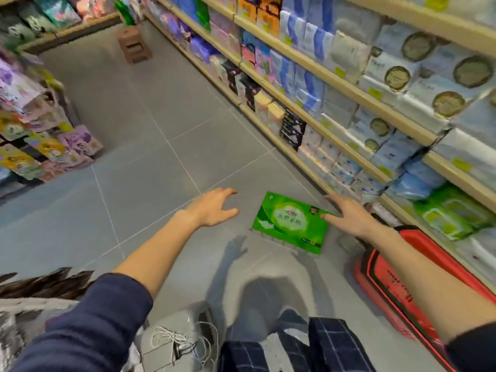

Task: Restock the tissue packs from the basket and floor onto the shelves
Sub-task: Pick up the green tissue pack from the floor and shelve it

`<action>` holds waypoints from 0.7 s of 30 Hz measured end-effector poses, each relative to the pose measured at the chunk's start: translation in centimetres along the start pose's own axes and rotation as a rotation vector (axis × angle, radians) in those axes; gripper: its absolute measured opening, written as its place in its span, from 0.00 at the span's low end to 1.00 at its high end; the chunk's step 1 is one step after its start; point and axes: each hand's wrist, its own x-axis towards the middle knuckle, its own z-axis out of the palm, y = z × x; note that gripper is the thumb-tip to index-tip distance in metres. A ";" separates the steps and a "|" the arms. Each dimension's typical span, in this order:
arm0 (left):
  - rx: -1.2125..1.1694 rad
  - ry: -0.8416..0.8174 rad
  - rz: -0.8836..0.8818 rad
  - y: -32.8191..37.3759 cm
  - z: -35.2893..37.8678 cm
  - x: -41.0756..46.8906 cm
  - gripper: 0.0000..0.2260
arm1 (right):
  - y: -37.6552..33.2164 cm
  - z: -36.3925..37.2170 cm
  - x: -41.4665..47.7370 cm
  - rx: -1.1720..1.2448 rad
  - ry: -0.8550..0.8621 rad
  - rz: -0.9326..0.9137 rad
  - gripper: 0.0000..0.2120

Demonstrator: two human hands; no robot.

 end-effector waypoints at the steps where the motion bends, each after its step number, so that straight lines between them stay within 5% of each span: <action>1: 0.007 -0.015 0.018 0.2 -0.3 1.4 0.26 | 0.6 -0.3 0.3 0.023 0.010 0.026 0.28; 12: 0.110 -0.290 0.242 0.9 -3.3 19.6 0.28 | 4.2 1.5 5.2 0.298 0.129 0.392 0.25; 21: 0.090 -0.433 0.193 -3.0 2.3 31.3 0.28 | 7.7 4.0 12.3 0.475 0.160 0.556 0.28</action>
